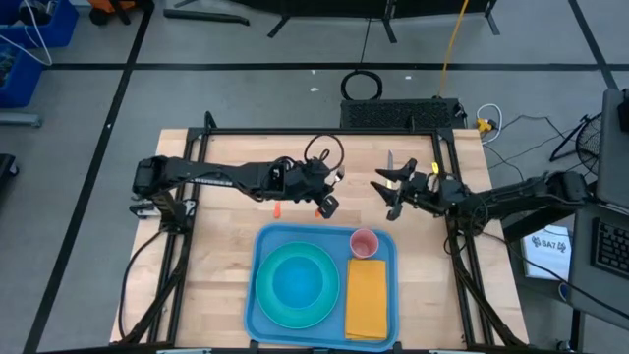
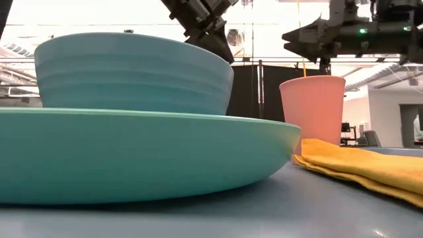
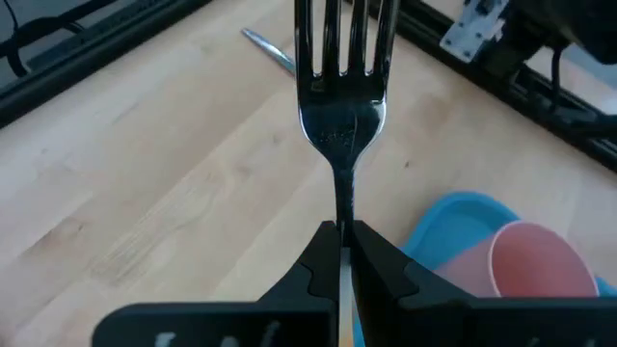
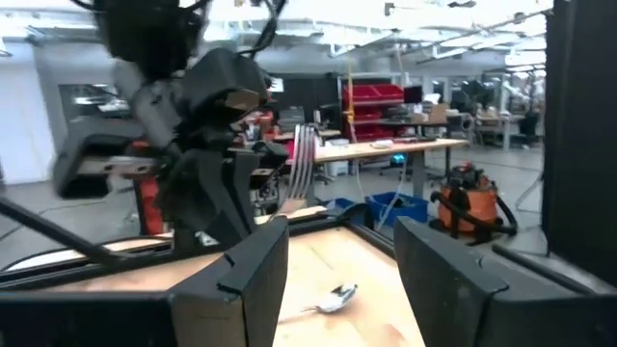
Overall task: Set up tray
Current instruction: Put the orange fork on the yellow napkin
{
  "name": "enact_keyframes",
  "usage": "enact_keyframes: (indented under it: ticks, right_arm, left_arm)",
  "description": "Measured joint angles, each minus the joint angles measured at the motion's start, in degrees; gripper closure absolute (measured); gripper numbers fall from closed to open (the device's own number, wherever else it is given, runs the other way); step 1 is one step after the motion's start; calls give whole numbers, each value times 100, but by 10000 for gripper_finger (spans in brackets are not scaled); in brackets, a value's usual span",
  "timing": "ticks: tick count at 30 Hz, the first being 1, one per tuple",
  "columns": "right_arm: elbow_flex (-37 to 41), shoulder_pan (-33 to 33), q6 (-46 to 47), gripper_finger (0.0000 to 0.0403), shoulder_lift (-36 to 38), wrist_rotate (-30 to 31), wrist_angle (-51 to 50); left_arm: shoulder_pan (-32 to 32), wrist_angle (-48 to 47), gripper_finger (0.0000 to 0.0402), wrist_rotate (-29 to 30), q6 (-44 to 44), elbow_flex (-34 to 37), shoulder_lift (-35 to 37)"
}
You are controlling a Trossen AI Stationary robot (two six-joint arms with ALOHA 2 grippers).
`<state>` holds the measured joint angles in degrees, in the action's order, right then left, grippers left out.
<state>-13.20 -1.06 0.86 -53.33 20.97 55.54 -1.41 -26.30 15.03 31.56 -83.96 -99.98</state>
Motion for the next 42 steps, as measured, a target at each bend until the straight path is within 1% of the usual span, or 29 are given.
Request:
enact_keyframes:
  ticks: [3,7,14,17,21,28,31,33,35,36,38,39,42]
  right_arm:
    - [-318,-94,33,220,-346,-89,-171]
    - [-801,-126,14,220,-838,-478,-167]
    - [-1453,-200,-65,220,-1557,-482,-221]
    - [-1576,-306,42,220,-1774,-509,-243]
    - [-1691,-448,268,220,-1943,-778,-207]
    - [-1854,-583,287,226,-2064,-780,-226]
    - [-1897,-650,281,243,-2064,-810,-226]
    - [-1905,-681,279,262,-2064,-815,-224]
    - [-1905,-722,223,291,-2064,-815,-223]
    - [-1905,-736,156,312,-2064,-821,-238]
    - [-1905,-748,-20,366,-2064,-818,-272]
    - [-1905,-752,-167,384,-2064,-813,-270]
    - [-1905,-750,-301,398,-2057,-835,-215]
  left_arm:
    - [-3,-14,392,1,-58,0,-26]
    - [10,60,392,99,-175,0,-22]
    - [26,203,392,142,-418,0,-22]
    - [26,247,392,155,-491,0,-20]
    - [26,251,392,155,-600,0,-20]
    - [68,314,392,164,-732,0,-20]
    - [81,375,392,186,-753,0,-20]
    - [81,383,392,189,-773,0,-20]
    - [81,406,392,224,-788,0,-20]
    - [81,410,392,229,-807,0,-19]
    - [81,433,393,229,-828,0,-15]
    - [81,457,395,235,-846,0,-15]
    - [85,499,391,254,-919,0,-15]
